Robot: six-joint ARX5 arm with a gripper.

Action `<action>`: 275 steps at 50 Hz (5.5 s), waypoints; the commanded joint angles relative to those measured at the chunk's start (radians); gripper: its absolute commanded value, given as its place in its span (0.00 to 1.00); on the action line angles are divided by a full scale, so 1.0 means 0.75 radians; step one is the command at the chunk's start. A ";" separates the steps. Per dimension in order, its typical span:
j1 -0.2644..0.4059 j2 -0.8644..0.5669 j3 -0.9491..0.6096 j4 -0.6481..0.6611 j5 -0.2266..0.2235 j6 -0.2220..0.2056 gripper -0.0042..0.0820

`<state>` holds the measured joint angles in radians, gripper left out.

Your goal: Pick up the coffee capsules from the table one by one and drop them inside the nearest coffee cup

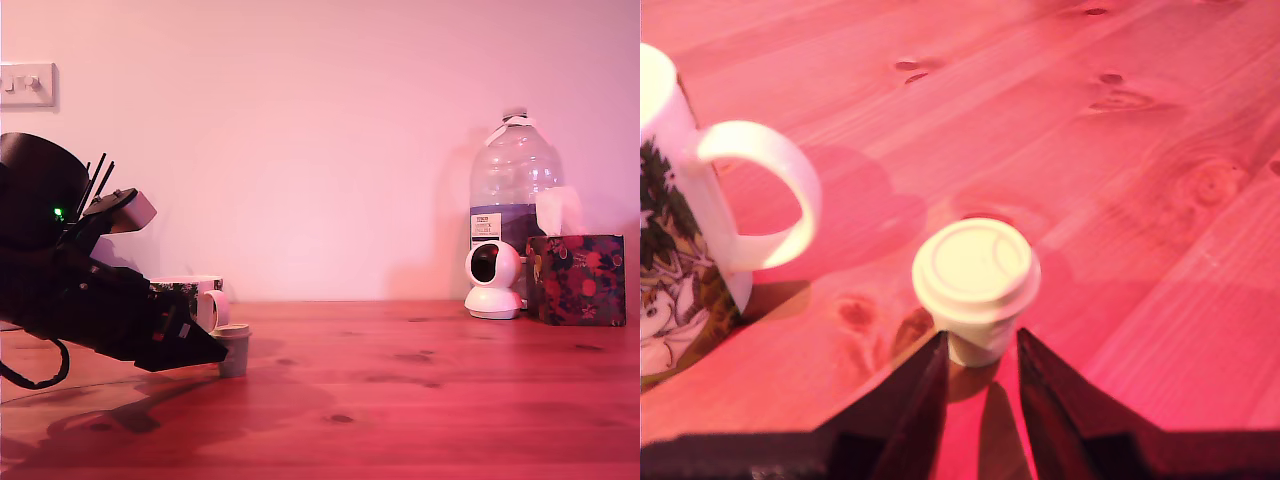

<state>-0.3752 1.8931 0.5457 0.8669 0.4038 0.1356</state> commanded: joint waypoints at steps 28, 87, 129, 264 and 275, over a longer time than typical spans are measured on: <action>-0.003 -0.031 -0.006 -0.039 0.044 -0.015 0.63; -0.014 0.011 0.094 -0.024 0.021 -0.022 0.63; -0.060 0.138 0.224 -0.158 0.019 -0.030 0.62; 0.166 -0.098 0.941 -1.485 -0.190 -0.061 0.28; 0.166 -0.037 0.998 -1.537 -0.191 -0.048 0.28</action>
<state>-0.2527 1.8313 1.2938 -0.2852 0.2600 0.0891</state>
